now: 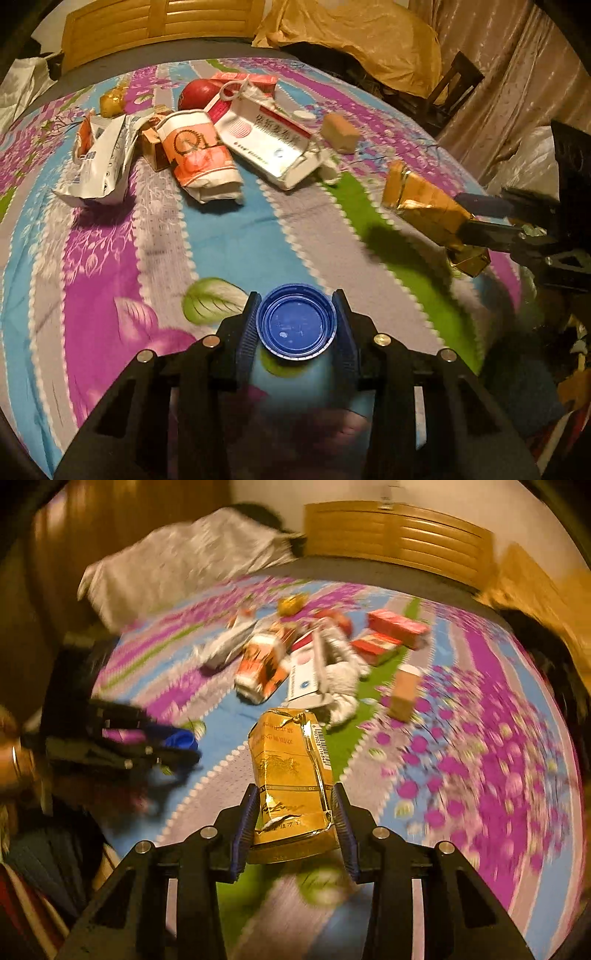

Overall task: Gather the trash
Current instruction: 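Carry cap and foil packet to the green bin and release both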

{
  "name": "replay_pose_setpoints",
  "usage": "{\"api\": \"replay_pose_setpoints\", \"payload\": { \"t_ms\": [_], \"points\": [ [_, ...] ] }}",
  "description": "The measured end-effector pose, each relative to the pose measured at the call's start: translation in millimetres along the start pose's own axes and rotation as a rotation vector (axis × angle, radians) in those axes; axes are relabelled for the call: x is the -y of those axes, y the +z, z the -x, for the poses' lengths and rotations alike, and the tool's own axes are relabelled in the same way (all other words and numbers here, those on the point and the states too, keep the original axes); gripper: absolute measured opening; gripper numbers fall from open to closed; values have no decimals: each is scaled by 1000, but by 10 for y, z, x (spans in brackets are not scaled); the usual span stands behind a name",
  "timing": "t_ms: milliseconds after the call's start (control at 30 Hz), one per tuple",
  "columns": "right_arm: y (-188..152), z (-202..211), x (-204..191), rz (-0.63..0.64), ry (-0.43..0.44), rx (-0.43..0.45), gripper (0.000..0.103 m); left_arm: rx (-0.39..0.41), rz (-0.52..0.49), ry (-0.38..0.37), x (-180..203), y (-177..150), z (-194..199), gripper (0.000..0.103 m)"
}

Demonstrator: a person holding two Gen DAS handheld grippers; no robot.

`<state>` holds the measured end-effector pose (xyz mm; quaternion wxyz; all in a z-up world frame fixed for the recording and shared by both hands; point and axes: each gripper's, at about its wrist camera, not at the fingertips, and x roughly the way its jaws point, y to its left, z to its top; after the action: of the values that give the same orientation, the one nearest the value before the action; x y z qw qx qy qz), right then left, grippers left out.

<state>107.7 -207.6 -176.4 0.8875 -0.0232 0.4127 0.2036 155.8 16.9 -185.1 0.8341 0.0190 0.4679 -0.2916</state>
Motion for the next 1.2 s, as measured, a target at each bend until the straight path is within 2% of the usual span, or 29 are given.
{"api": "replay_pose_setpoints", "payload": {
  "t_ms": [133, 267, 467, 633, 800, 967, 1200],
  "points": [
    [-133, 312, 64, -158, -28, 24, 42, 1, -32, 58, 244, 53, 92, 38],
    [-207, 686, 157, -264, -82, 61, 41, 39, -82, 138, 554, 284, 193, 38],
    [-253, 1382, 487, -384, -187, 139, 41, 116, -140, 158, 1060, 752, 338, 38],
    [-298, 1994, 786, -422, -304, 197, 42, 159, -203, 136, 1570, 1093, 369, 38],
    [-416, 2578, 1116, -471, -415, 241, 41, 195, -301, 93, 2241, 1374, 346, 38],
    [-657, 3141, 1459, -548, -527, 270, 41, 211, -398, 29, 2931, 1586, 242, 38],
    [-1225, 3952, 1936, -696, -698, 268, 42, 223, -567, -67, 3975, 1709, 52, 38]
  ]
}}
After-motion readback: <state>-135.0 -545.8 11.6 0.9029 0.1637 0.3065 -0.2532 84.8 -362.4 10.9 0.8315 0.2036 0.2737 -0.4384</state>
